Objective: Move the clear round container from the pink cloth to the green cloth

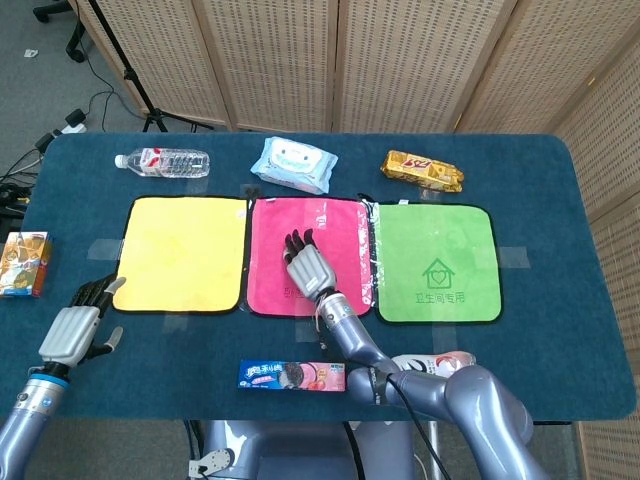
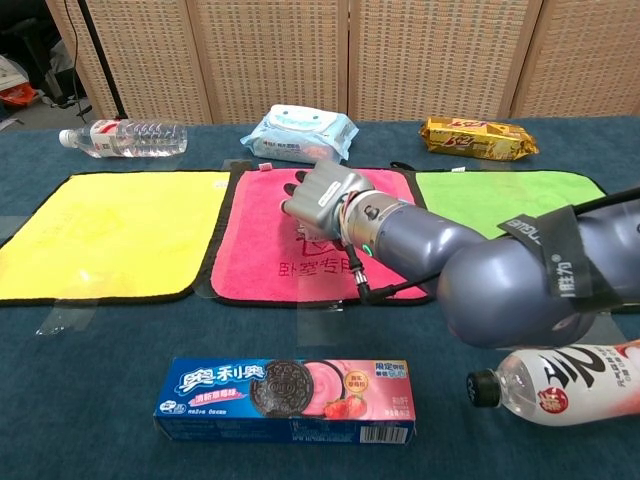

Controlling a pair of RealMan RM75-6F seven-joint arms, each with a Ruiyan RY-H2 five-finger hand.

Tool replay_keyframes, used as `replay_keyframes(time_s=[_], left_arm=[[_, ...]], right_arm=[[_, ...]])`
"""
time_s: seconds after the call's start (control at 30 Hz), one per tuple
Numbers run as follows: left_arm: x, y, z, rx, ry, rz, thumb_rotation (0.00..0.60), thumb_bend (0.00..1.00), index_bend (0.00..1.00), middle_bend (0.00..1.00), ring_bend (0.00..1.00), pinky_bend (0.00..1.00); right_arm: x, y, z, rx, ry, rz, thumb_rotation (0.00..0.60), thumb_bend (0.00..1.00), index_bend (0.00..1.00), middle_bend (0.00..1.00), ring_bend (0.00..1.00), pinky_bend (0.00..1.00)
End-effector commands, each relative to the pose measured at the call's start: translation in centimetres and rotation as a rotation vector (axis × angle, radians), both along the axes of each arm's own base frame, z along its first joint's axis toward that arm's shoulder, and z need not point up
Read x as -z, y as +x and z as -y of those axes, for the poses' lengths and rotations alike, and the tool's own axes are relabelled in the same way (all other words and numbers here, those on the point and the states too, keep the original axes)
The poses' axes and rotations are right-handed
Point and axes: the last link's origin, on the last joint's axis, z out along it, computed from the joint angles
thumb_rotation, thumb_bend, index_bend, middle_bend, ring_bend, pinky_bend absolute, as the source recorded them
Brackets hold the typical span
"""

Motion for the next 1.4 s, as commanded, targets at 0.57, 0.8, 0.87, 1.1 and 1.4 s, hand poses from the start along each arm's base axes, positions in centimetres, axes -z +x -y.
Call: replay_keyframes(time_s=[0.57, 0.8, 0.87, 1.1, 1.4], left_arm=[[0.2, 0.1, 0.1, 0.001, -0.004, -0.006, 0.6, 0.45, 0.0, 0.0, 0.0, 0.05], [0.1, 0.1, 0.1, 0.003, 0.0, -0.003, 0.6, 0.45, 0.0, 0.0, 0.0, 0.05], [0.1, 0.1, 0.1, 0.004, -0.001, -0.003, 0.6, 0.45, 0.0, 0.0, 0.0, 0.05], [0.0, 0.2, 0.1, 0.003, 0.002, 0.0, 0.6, 0.45, 0.0, 0.0, 0.0, 0.05], [0.0, 0.2, 0.1, 0.005, 0.002, 0.002, 0.6, 0.45, 0.0, 0.0, 0.0, 0.05]], right_arm=[[-1.5, -2.2, 1.3, 0.05, -0.049, -0.03, 0.6, 0.76, 0.15, 0.07, 0.0, 0.14], [-2.1, -3.0, 1.7, 0.077, -0.074, -0.048, 0.6, 0.76, 0.15, 0.07, 0.0, 0.14], [-2.2, -3.2, 1.8, 0.086, -0.077, -0.05, 0.6, 0.76, 0.16, 0.07, 0.0, 0.14], [-2.5, -3.9, 2.1, 0.117, -0.098, -0.074, 0.6, 0.76, 0.16, 0.07, 0.0, 0.14], [-3.2, -4.8, 2.5, 0.158, -0.133, -0.101, 0.6, 0.76, 0.16, 0.07, 0.0, 0.14]])
